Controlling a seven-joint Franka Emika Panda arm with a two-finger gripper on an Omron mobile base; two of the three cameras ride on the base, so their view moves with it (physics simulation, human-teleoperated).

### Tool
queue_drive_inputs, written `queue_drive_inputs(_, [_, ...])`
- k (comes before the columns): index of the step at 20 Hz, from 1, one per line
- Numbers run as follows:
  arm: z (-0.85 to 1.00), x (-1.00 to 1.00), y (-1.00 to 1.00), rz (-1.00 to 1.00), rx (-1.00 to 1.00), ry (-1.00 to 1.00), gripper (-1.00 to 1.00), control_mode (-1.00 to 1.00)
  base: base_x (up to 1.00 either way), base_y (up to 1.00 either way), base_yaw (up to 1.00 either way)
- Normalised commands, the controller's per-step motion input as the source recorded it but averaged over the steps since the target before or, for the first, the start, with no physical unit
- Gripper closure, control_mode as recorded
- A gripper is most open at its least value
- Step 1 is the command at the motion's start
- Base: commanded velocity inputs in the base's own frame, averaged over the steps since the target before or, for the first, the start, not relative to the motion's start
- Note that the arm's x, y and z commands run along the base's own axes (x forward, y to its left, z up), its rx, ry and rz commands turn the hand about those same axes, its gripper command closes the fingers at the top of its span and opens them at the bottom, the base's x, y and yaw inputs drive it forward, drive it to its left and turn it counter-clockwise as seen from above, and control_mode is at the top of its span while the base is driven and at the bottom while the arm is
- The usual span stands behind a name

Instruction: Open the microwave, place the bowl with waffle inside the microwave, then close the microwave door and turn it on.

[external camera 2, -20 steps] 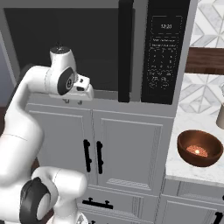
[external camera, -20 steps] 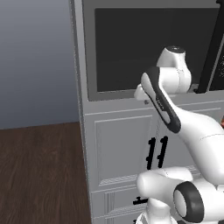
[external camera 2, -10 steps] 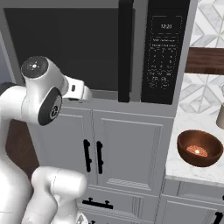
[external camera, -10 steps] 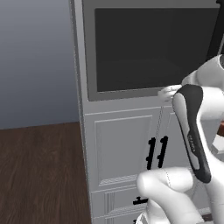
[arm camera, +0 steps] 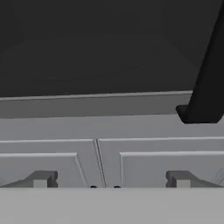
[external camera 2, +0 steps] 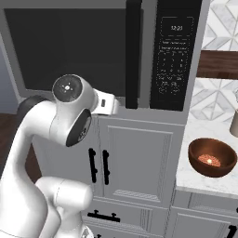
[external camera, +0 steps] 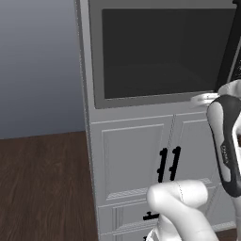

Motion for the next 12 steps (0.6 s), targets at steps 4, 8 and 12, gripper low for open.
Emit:
queue_drive_inputs(4, [0.65, 0.0, -0.87, 0.0, 0.17, 0.0, -1.0, -1.0, 0.0, 0.0, 0.0])
queue_drive_inputs(8, [0.6, 0.0, -0.51, 0.0, 0.07, -0.01, -1.0, -1.0, 0.0, 0.0, 0.0])
queue_drive_inputs(12, [0.35, 0.04, -0.25, 0.0, 0.0, -0.01, -1.0, -1.0, 0.0, 0.0, 0.0])
